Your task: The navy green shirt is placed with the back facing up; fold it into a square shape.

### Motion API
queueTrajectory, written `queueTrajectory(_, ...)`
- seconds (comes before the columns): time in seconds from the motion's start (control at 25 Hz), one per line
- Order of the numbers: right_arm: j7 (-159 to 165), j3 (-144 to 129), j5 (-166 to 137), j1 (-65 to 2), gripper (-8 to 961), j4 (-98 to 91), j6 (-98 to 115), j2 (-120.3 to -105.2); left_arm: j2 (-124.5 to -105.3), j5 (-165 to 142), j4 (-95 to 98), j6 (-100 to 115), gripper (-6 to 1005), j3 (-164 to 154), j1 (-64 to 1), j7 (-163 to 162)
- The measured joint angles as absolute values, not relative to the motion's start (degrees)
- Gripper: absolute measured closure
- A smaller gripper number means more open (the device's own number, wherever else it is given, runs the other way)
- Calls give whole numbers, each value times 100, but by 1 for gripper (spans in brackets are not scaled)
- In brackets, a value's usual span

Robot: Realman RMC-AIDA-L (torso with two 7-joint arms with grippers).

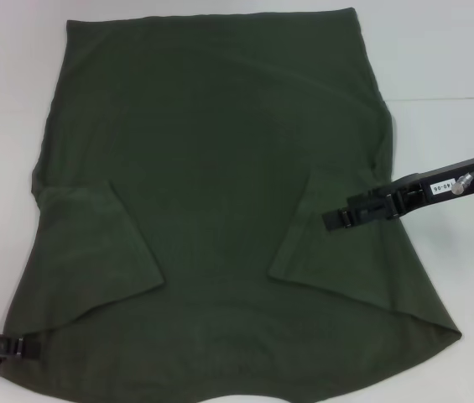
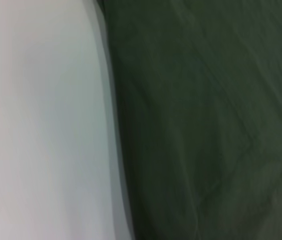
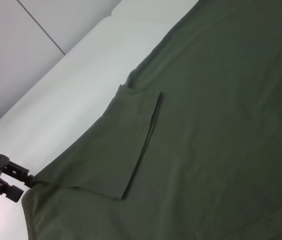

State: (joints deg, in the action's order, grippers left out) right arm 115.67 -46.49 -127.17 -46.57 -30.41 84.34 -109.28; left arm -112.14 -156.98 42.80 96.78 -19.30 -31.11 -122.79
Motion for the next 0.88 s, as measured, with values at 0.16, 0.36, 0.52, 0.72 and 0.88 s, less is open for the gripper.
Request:
queueTrajectory(0.16,11567,-4649,-12717,-4662,29,-3041,8403,-10941,-11214,-15698,4279,9655,121,-1947,-3125,-12305)
queueTrajectory(0.36,11566,-4643,-12712,-4661,29,-3041,8367,-10949,-11202,-15697,4188,9626,122,-1965,-3176,-12321)
queueTrajectory(0.52,11566,-4646,-12704,-4660,28,-3041,8366,-10952,-11173,-15698,3987,9630,122,-1983,-3261,-12320)
queueTrajectory(0.72,11558,-4640,-12701,-4658,28,-3041,8361,-10952,-11161,-15704,3932,9659,123,-2038,-3302,-12332)
queueTrajectory(0.88,11543,-4635,-12701,-4658,28,-3041,8357,-10951,-11161,-15706,3835,9656,123,-2039,-3348,-12340)
